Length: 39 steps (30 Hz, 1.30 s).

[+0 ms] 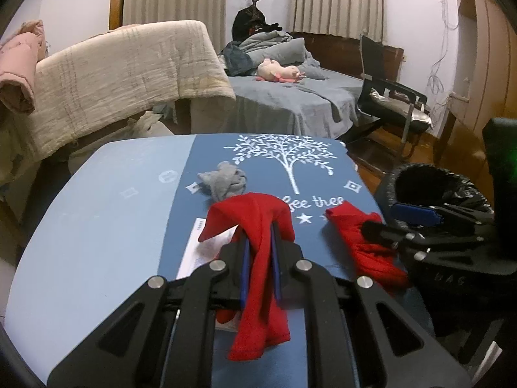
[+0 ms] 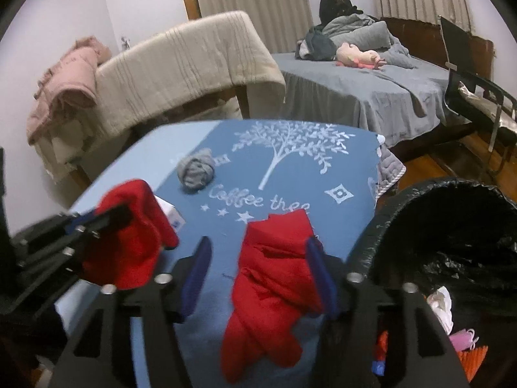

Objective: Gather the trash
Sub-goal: 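Carry both red gloves over the black bin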

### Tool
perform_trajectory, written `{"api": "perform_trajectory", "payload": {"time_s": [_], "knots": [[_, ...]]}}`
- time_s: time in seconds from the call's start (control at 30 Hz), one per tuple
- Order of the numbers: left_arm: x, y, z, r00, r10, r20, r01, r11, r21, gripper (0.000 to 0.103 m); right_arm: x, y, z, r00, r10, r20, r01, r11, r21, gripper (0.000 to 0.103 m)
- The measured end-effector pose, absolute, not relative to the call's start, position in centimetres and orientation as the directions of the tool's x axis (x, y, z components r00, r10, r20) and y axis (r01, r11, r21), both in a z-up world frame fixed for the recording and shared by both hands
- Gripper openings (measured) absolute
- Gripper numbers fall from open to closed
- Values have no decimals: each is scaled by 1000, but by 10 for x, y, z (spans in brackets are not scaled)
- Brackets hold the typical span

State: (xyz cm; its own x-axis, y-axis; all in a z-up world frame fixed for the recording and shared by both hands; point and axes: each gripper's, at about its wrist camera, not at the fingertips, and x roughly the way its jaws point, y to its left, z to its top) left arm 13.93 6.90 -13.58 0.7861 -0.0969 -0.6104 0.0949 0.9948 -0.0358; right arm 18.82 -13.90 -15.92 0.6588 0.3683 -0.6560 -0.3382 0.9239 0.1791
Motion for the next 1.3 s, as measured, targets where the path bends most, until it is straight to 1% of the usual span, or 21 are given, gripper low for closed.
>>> {"api": "perform_trajectory", "payload": {"time_s": [0.1, 0.3, 0.37, 0.43, 0.47, 0.5, 0.53, 0.57, 0.63, 0.7, 0.77, 1.03, 1.3], "knots": [[145, 72, -139, 785, -94, -612, 90, 995, -38, 11, 198, -137, -169, 647, 351, -677, -320, 931, 177, 74], [153, 76, -142, 782, -95, -616, 86, 995, -44, 11, 209, -132, -183, 608, 335, -720, -322, 933, 161, 74], [153, 78, -143, 781, -96, -618, 84, 995, -49, 11, 211, -130, -187, 594, 332, -732, -325, 932, 159, 73], [154, 78, -144, 779, -97, -620, 84, 995, -51, 11, 211, -129, -189, 590, 330, -736, -327, 932, 156, 60], [154, 78, -144, 778, -98, -621, 84, 995, -52, 11, 211, -129, -189, 591, 329, -737, -326, 933, 155, 58], [155, 78, -145, 777, -99, -621, 84, 995, -53, 11, 211, -130, -189, 590, 332, -736, -327, 932, 159, 50], [155, 77, -145, 777, -99, -622, 84, 995, -53, 11, 210, -132, -189, 584, 344, -735, -328, 928, 175, 39], [155, 77, -145, 777, -99, -622, 84, 995, -53, 11, 210, -133, -188, 579, 351, -736, -328, 927, 183, 33], [156, 76, -145, 776, -100, -623, 84, 995, -55, 11, 210, -136, -187, 570, 372, -733, -335, 919, 207, 18], [156, 76, -144, 776, -101, -622, 84, 995, -57, 11, 208, -137, -183, 569, 391, -724, -341, 913, 226, 15], [156, 76, -143, 779, -102, -619, 86, 995, -56, 11, 204, -138, -174, 577, 417, -702, -354, 903, 246, 14], [151, 62, -123, 805, -118, -581, 102, 993, -60, 11, 188, -155, -126, 646, 467, -603, -365, 884, 294, 13], [144, 37, -95, 834, -158, -529, 151, 987, -57, 11, 171, -183, -87, 718, 446, -534, -344, 895, 285, 13]]}}
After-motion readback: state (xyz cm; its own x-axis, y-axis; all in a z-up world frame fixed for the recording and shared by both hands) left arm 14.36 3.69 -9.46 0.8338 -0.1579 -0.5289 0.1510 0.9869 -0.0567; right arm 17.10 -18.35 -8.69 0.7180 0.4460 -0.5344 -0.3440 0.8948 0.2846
